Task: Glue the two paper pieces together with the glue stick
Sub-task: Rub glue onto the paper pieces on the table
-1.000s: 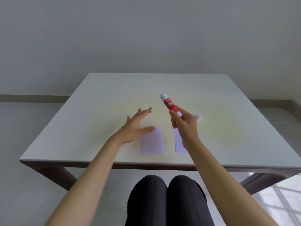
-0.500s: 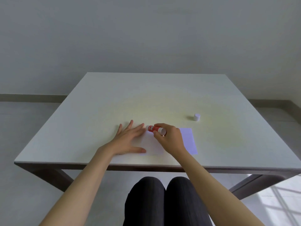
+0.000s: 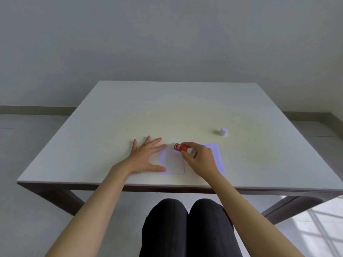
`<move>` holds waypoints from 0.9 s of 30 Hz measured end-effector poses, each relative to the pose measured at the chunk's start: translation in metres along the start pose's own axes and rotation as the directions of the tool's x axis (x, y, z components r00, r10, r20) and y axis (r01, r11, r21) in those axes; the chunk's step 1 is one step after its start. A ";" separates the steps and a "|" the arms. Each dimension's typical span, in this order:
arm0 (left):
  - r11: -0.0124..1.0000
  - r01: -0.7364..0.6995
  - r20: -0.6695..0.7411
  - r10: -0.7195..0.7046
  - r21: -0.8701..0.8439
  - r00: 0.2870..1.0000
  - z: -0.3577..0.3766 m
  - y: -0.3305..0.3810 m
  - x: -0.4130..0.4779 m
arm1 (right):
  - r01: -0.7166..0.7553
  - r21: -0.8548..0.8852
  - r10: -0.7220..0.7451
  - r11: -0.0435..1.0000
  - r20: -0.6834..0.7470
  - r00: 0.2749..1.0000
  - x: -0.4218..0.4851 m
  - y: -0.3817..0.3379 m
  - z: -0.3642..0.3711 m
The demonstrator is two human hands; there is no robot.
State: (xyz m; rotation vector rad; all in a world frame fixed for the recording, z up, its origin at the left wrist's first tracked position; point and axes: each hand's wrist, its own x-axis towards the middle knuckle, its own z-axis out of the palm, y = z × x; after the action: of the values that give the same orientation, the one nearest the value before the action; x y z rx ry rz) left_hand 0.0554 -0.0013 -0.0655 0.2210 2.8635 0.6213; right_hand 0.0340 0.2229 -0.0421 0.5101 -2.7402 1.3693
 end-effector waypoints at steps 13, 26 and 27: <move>0.999 0.035 0.000 -0.035 0.020 0.999 -0.003 0.006 -0.001 | 0.026 0.048 -0.034 0.999 0.172 0.984 -0.011 0.002 -0.015; 0.999 0.042 0.004 -0.042 0.022 0.999 -0.004 0.008 -0.003 | -0.051 0.137 0.018 0.989 0.229 0.973 -0.019 0.010 -0.038; 0.999 0.043 0.004 -0.043 0.020 0.999 -0.004 0.008 -0.003 | -0.064 0.112 0.044 0.992 0.173 0.984 -0.017 0.011 -0.038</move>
State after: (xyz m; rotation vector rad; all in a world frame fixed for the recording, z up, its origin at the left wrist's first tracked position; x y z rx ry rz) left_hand 0.0583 0.0033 -0.0581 0.1626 2.8630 0.5836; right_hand 0.0428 0.2636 -0.0303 0.5903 -2.8379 1.5772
